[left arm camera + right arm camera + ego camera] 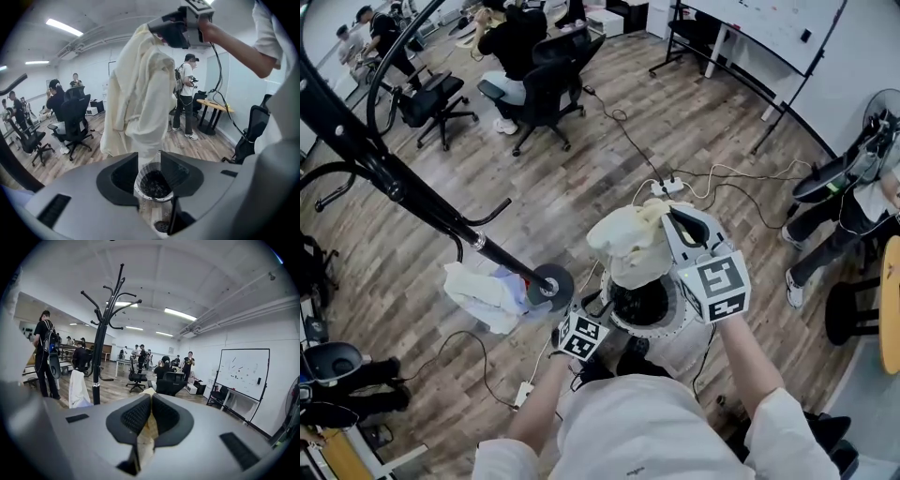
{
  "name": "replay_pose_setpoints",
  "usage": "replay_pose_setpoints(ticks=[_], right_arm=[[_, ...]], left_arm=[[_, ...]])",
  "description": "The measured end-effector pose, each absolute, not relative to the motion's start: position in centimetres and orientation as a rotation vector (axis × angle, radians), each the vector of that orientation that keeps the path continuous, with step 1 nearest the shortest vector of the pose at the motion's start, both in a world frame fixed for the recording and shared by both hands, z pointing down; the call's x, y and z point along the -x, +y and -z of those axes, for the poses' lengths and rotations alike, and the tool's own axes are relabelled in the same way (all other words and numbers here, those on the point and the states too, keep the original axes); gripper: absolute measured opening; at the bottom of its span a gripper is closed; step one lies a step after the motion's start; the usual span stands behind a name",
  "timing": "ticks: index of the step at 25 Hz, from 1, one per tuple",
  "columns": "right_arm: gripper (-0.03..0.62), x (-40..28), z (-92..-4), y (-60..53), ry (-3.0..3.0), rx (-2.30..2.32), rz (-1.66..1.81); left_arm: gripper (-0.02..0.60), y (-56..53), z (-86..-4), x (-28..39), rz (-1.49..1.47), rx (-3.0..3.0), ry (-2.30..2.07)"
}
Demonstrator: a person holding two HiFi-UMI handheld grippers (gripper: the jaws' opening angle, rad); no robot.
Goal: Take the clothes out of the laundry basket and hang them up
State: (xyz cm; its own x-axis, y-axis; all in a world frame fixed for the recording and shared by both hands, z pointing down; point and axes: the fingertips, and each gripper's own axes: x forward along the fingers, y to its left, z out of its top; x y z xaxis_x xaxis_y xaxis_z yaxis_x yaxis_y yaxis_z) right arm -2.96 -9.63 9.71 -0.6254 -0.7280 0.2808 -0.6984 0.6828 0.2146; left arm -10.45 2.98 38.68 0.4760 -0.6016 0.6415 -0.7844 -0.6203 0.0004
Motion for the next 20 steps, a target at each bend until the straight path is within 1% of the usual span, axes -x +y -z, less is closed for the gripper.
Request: replay_pose_setpoints(ticks=[2,5,9,12,13,15,17,20], right_arm=[[0.019,4.0,-8.4,-9.7,-2.565,-1.134,0.12],[0.02,5.5,-6.9,-9.8,-2.57,-1.142,0.13],[0.02,7.2,-5.5,-9.4,-2.585,-1.136,0.101],[0.02,8.7,-4.1,-8.4,-2.605,-1.121,0.117],[0.02,9.1,-3.7,-8.1,-2.611,-1.115,0.124],[0.02,9.6,-3.3,-7.8,-2.613,-1.112,0.138],[0.02,9.5,-3.2,-7.9,-2.608,-1.121,0.143],[0.02,9.3,-3.3,-8.1,-2.59,-1.124,0.143]], left_arm=[[0.175,3.2,-38.6,10.3,-0.918,-2.457,-1.192],[0.254,2.8,-37.9,10.4,-0.946,-2.486,-1.257],[0.281,1.2,-36.8,11.1,-0.862,-2.438,-1.365],[0.28,0.0,-36.2,12.6,-0.826,-2.377,-1.472],[0.269,-0.3,-35.7,13.3,-0.806,-2.365,-1.508],[0.087,-0.5,-34.4,14.7,-0.741,-2.359,-1.561],[0.056,-0.4,-33.2,16.0,-0.672,-2.366,-1.573],[0.037,0.0,-31.5,17.9,-0.577,-2.378,-1.559]])
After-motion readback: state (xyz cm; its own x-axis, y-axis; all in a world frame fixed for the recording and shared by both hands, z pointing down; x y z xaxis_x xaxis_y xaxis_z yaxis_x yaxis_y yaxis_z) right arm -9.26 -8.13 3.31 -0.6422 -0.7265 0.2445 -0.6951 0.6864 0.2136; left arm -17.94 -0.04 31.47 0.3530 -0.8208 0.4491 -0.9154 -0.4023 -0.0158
